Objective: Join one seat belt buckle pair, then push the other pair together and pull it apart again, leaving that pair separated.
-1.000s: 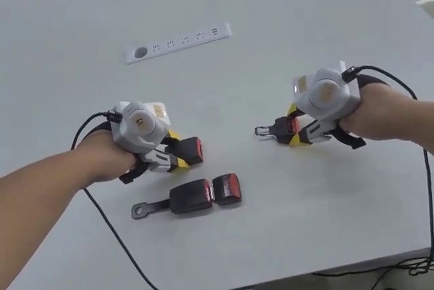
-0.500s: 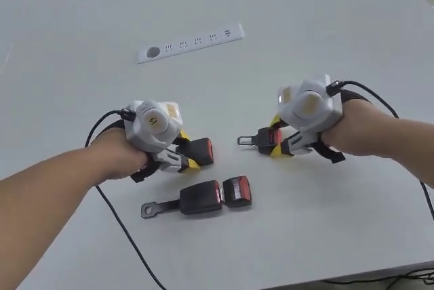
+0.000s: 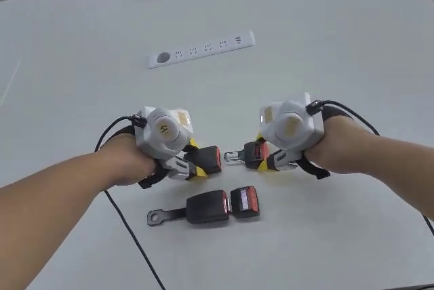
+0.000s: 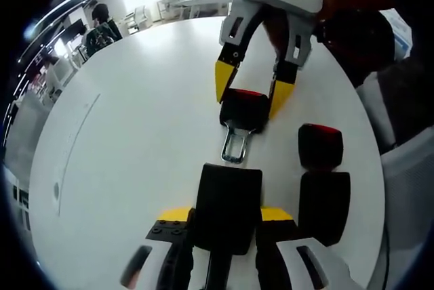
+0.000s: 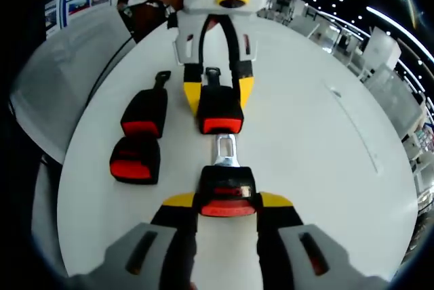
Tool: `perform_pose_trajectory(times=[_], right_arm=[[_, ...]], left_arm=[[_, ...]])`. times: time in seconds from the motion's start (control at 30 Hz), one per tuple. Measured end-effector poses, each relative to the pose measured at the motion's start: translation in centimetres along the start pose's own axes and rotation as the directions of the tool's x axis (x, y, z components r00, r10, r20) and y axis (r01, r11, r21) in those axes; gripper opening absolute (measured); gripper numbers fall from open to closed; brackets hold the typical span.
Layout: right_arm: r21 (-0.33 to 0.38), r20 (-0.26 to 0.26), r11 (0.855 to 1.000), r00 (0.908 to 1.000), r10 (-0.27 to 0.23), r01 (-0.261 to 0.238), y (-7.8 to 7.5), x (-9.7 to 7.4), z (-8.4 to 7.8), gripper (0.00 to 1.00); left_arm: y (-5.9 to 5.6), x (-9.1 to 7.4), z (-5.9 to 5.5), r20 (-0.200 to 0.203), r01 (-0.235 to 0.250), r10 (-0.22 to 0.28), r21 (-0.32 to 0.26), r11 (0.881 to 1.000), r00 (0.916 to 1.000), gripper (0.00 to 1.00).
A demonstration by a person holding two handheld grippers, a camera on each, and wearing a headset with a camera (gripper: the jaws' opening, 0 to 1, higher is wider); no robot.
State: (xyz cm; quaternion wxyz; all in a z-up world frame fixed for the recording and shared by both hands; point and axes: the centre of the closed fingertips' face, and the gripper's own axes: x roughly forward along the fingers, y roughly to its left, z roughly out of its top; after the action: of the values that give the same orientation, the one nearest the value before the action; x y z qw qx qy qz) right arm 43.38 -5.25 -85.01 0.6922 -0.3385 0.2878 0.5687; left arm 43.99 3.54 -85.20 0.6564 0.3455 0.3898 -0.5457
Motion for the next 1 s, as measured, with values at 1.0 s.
perform_pose_trajectory(times=[1.0], right_arm=[[-0.066,-0.002,0.996,0.9985,0.056,-0.056,-0.1,1.6,2.0,0.29]], left_arm=[[0.3,0.4,-0.2,0.010,0.024,-0.025,0.057,0.998,0.9996,0.33]])
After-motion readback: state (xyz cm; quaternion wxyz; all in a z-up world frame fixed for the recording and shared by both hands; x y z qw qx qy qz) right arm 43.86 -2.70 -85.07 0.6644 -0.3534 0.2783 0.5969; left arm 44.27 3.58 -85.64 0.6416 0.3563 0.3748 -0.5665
